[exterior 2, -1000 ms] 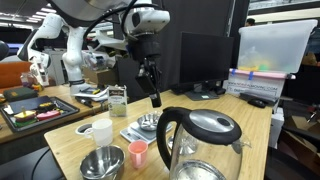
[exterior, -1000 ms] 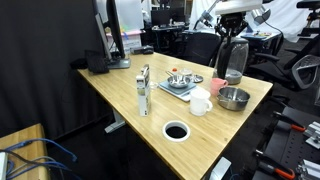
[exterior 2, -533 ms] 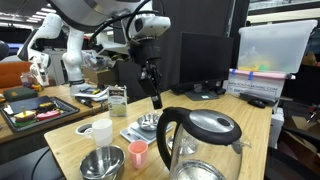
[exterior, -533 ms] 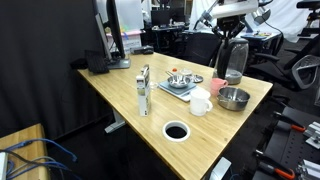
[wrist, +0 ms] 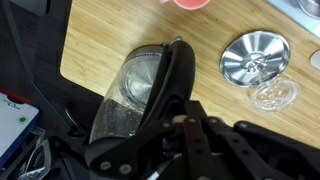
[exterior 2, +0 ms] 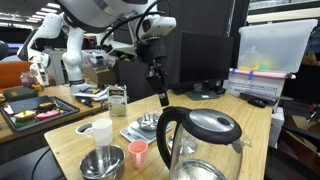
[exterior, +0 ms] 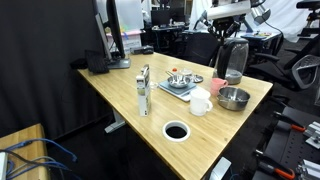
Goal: Press the switch on the handle of the kettle
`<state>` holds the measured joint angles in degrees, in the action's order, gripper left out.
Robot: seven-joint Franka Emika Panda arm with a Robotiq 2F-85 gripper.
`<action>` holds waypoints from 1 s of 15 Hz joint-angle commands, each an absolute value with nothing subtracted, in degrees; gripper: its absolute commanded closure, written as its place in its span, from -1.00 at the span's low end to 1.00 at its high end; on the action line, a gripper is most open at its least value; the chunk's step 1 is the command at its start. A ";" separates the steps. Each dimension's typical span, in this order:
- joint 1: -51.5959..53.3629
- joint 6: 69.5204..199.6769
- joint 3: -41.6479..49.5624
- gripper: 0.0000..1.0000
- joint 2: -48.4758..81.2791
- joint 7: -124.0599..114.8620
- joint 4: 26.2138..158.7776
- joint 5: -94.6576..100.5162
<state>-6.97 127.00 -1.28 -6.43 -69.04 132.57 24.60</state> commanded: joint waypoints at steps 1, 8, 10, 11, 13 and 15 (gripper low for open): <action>-6.29 124.65 -0.67 1.00 -5.69 -69.64 131.71 25.11; -6.25 124.32 -0.52 1.00 -5.34 -69.67 131.77 24.99; -6.25 125.01 -0.46 1.00 -5.04 -69.82 132.10 24.84; -6.30 125.57 -0.39 1.00 -4.61 -70.12 132.34 24.78; -6.23 126.37 -0.25 1.00 -3.56 -70.63 132.68 24.48; -6.06 126.77 -0.07 1.00 -2.63 -71.39 132.78 24.05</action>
